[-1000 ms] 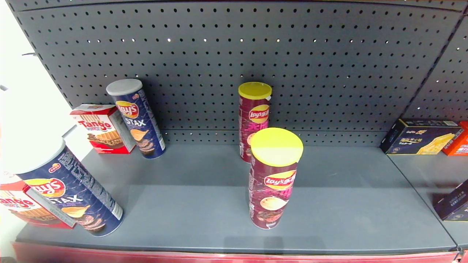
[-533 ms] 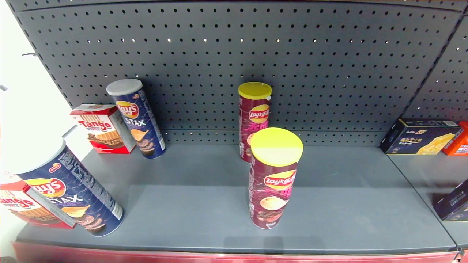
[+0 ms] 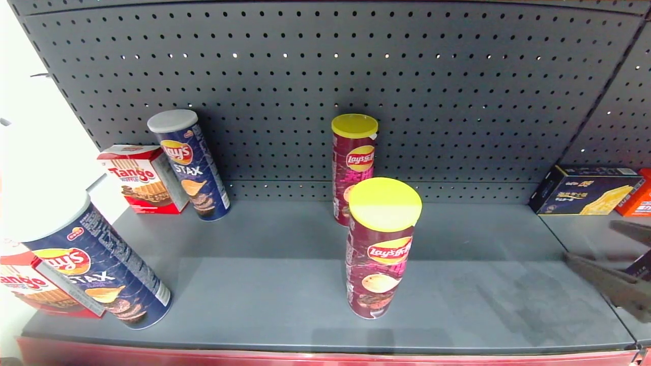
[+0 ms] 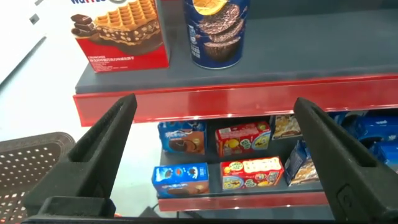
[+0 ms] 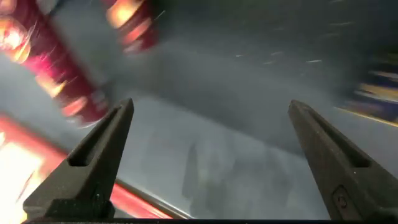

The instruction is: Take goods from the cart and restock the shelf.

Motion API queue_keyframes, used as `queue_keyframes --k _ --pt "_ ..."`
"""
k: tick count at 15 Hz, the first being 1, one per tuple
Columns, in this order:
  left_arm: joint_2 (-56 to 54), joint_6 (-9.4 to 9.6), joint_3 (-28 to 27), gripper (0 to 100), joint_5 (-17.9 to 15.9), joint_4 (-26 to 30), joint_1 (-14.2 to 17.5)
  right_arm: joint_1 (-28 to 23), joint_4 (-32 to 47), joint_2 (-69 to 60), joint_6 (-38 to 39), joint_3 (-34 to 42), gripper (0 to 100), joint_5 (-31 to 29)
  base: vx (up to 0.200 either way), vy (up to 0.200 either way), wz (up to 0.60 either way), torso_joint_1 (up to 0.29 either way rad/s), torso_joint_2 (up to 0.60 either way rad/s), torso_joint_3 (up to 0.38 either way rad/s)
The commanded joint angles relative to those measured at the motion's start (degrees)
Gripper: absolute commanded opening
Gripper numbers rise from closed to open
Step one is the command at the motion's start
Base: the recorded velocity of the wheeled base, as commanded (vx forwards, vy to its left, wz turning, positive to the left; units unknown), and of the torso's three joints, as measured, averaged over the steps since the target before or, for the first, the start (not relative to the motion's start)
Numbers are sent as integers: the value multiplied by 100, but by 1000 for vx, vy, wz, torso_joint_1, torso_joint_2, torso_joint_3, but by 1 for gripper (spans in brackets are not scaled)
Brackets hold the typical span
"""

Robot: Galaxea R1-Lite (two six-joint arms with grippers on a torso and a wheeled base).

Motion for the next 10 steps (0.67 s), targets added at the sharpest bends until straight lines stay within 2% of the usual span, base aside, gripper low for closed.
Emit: queue_keyframes --k 1,3,5,10 --pt "11 -101 0 100 3 -10 0 816 -197 1355 -48 -251 100 17 0 0 0 0 0 0" --pt "11 -163 0 100 -6 -10 0 1176 -381 1759 -39 -199 100 -18 0 0 0 0 0 0" --pt "11 -145 0 100 -6 -10 -9 1185 -487 1961 -39 -251 100 -27 0 0 0 0 0 0" --pt "11 83 0 100 -15 -1 -9 1361 -496 2541 -48 -744 100 -36 0 0 0 0 0 0"
